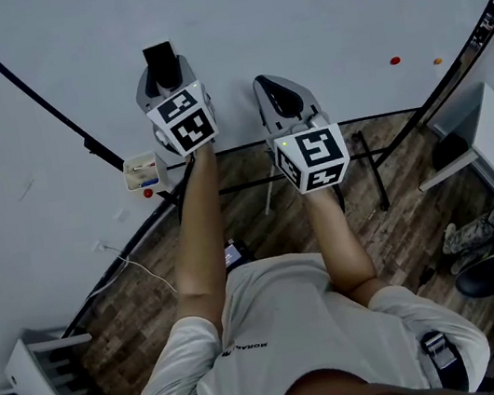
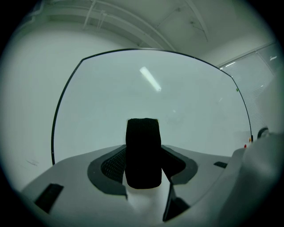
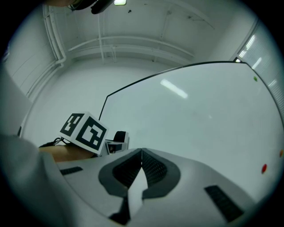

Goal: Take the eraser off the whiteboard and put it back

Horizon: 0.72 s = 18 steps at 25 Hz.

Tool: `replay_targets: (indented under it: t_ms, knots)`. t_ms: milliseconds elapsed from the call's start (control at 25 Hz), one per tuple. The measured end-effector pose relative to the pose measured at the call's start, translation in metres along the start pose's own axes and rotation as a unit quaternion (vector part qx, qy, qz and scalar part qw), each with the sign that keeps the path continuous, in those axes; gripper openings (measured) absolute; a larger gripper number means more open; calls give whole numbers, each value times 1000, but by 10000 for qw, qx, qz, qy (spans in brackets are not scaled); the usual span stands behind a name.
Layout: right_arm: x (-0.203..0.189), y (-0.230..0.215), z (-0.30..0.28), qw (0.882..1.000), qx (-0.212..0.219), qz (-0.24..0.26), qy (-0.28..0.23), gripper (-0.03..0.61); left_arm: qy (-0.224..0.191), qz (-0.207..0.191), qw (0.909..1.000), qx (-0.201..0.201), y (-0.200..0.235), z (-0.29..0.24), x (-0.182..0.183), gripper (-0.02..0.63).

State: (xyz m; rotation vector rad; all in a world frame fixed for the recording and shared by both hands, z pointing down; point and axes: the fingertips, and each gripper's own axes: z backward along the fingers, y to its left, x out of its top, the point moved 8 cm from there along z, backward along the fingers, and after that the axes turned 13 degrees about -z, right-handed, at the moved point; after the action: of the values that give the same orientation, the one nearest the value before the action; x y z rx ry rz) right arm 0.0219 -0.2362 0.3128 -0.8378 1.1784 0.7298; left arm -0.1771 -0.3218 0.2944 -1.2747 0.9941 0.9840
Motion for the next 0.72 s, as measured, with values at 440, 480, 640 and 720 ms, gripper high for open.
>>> replay_targets:
  t_ms: [440, 480, 640, 720]
  knots:
    - [1, -4, 2, 10000, -32, -11, -22, 14, -1, 79, 10000, 15, 0, -5, 0, 221]
    - [1, -4, 2, 10000, -31, -10, -24, 14, 10, 74, 10000, 25, 0, -6, 1, 221]
    - [2, -3, 2, 10000, -35, -11, -24, 13, 34, 48, 10000, 50, 2, -7, 3, 221]
    - [3, -3, 3, 10000, -41, -10, -27, 14, 46, 38, 10000, 55, 1, -7, 4, 221]
